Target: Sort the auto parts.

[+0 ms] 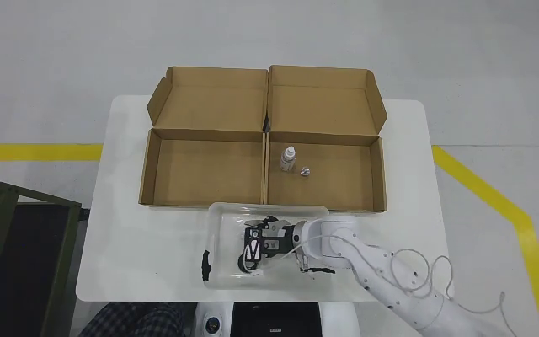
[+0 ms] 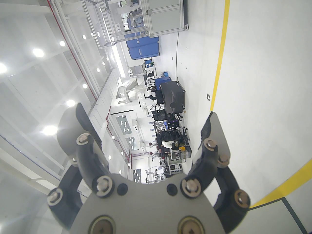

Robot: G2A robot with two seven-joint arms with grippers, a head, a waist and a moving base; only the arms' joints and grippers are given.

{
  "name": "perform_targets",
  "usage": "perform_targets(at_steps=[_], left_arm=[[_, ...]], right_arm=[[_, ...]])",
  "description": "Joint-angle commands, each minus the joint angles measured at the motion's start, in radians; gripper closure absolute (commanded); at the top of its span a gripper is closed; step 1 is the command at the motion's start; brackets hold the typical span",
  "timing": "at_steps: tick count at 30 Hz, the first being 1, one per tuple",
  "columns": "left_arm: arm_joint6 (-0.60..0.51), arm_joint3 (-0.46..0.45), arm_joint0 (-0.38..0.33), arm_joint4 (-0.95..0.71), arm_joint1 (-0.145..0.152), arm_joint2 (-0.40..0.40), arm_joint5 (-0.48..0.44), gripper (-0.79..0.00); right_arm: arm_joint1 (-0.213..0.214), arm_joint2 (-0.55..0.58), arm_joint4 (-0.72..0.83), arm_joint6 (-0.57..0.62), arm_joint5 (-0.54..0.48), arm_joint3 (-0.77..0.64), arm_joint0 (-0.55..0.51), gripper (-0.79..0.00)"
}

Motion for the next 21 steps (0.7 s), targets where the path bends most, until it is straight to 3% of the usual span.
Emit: perform_targets(at_steps=[1, 17, 19, 21], left_arm=[[0.000, 0.000, 0.000, 0.000, 0.000, 0.000, 0.000, -0.785], [0.000, 0.000, 0.000, 0.000, 0.000, 0.000, 0.000, -0.785], [0.000, 0.000, 0.000, 0.000, 0.000, 0.000, 0.000, -0.785], [0.000, 0.000, 0.000, 0.000, 0.000, 0.000, 0.000, -0.785]], right_arm=[[-0.003, -0.004, 0.002, -0.002, -0.001, 0.007, 0.002, -0.363], [-0.030, -0.031, 0.029, -0.021, -0.013, 0.074, 0.028, -0.339], [-0.033, -0.032, 0.034, -0.024, -0.017, 0.083, 0.033, -0.289], [-0.035, -0.032, 0.036, -0.026, -0.018, 0.087, 0.035, -0.142]])
